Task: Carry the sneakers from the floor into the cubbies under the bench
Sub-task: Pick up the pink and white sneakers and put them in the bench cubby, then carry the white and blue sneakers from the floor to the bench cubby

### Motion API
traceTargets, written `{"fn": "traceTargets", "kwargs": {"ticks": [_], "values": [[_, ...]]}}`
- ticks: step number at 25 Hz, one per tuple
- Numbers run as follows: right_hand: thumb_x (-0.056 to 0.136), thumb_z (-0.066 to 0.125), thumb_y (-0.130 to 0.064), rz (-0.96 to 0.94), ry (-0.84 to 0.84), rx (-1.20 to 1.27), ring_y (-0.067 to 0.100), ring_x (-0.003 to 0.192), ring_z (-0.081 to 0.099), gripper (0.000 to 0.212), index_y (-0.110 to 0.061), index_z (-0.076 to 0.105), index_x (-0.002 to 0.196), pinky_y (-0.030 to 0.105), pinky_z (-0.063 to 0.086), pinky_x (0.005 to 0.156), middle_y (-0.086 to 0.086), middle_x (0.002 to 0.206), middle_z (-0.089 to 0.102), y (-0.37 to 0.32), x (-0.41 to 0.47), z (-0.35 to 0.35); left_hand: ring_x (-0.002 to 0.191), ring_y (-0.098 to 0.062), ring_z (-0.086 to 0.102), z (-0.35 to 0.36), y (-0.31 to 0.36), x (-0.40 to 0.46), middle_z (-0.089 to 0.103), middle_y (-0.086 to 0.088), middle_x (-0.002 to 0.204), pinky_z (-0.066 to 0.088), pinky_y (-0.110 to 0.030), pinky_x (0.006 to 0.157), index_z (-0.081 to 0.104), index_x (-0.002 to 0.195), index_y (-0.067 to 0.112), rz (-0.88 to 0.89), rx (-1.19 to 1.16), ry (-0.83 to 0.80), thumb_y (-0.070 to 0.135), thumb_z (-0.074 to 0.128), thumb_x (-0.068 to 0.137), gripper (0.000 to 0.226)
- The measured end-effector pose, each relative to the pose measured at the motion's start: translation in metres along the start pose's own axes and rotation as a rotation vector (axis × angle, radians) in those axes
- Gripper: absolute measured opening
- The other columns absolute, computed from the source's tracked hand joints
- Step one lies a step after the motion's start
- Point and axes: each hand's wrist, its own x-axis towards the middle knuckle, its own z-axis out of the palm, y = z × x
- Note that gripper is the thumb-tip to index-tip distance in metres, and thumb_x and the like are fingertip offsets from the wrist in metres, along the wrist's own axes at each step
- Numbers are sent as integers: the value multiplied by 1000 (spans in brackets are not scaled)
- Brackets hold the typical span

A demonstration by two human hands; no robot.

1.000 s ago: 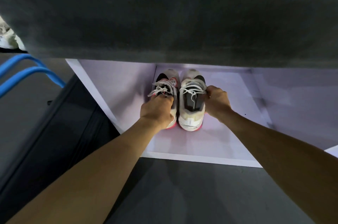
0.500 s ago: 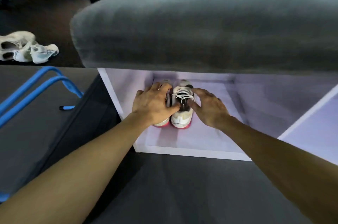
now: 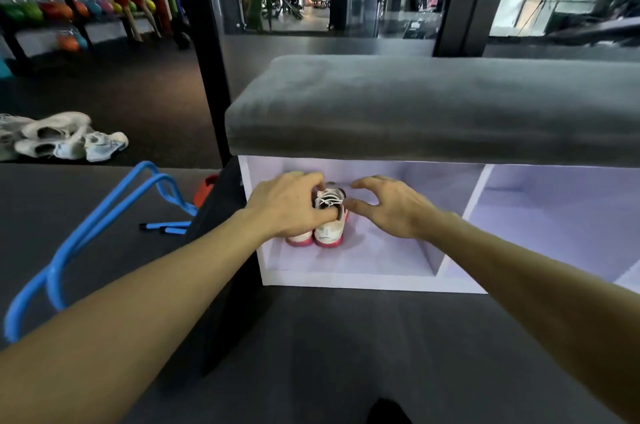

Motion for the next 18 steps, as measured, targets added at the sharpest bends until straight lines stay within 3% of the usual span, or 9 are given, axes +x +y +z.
{"fn": "traceTargets", "kwargs": {"ticks": [10,13,18], "values": [[88,58,-51,-99,-24,18,14,96,62,38,-19,67,106,28,46,90,-5,104,69,-72,-22,-183,107,-19,57,-186,38,-17,61,6,120,48,-39,89,56,112,40,-28,-14,94,66,58,71,48],[88,59,-50,-84,-73,18,14,89,63,36,-18,69,98,28,47,86,-5,95,70,-98,-4,-264,105,-19,57,-274,54,-4,60,4,120,48,-41,91,57,114,39,-58,-51,34,66,59,72,50],[87,56,-54,-126,-123,16,14,96,63,38,-22,68,103,30,48,90,-4,101,69,-181,22,-450,109,-17,53,-471,86,7,54,6,129,48,-44,92,54,120,37,-91,-61,-5,65,57,77,51]]}}
